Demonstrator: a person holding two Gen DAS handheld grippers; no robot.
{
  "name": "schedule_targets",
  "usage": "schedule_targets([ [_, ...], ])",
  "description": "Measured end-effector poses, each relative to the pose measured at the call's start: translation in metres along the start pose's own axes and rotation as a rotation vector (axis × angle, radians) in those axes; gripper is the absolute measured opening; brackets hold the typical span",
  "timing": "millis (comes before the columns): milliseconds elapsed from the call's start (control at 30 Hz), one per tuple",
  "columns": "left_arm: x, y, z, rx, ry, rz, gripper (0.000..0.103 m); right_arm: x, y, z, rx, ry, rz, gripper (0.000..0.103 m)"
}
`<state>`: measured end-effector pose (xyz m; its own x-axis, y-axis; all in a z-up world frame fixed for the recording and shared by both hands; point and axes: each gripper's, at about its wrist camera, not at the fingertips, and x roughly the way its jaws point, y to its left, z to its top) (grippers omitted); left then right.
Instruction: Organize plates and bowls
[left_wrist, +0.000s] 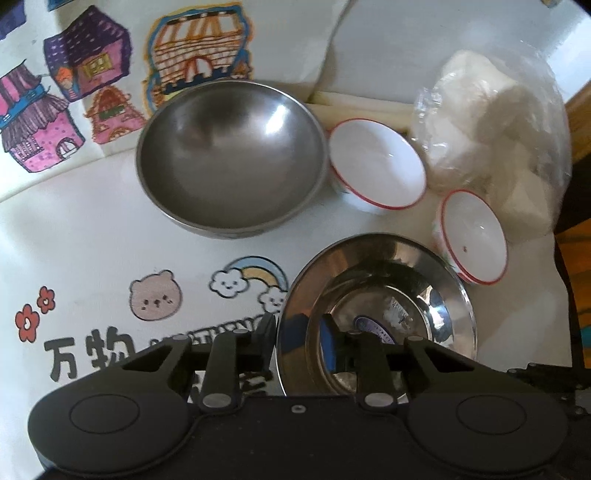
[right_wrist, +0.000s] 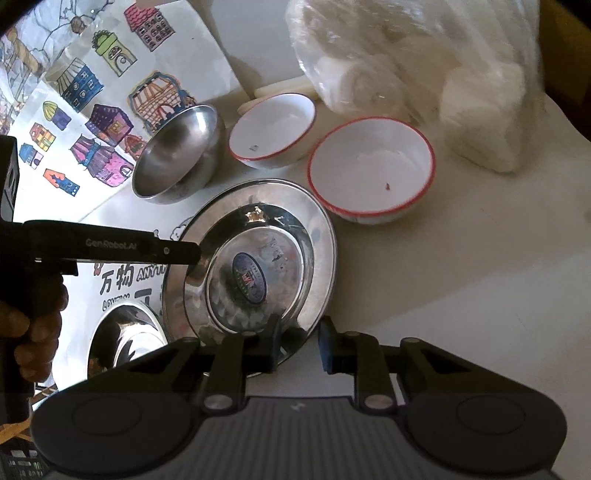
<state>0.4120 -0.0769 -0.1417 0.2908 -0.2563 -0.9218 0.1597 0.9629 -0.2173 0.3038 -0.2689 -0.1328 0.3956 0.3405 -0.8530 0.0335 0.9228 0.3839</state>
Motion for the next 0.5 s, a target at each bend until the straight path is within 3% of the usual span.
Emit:
schedule_targets([
  [500, -0.008, -0.035, -0.027, 0.068, 0.021, -0.061, 0.027, -0.032, -0.017, -0.035, 0.088, -0.027, -0.049, 0.023],
])
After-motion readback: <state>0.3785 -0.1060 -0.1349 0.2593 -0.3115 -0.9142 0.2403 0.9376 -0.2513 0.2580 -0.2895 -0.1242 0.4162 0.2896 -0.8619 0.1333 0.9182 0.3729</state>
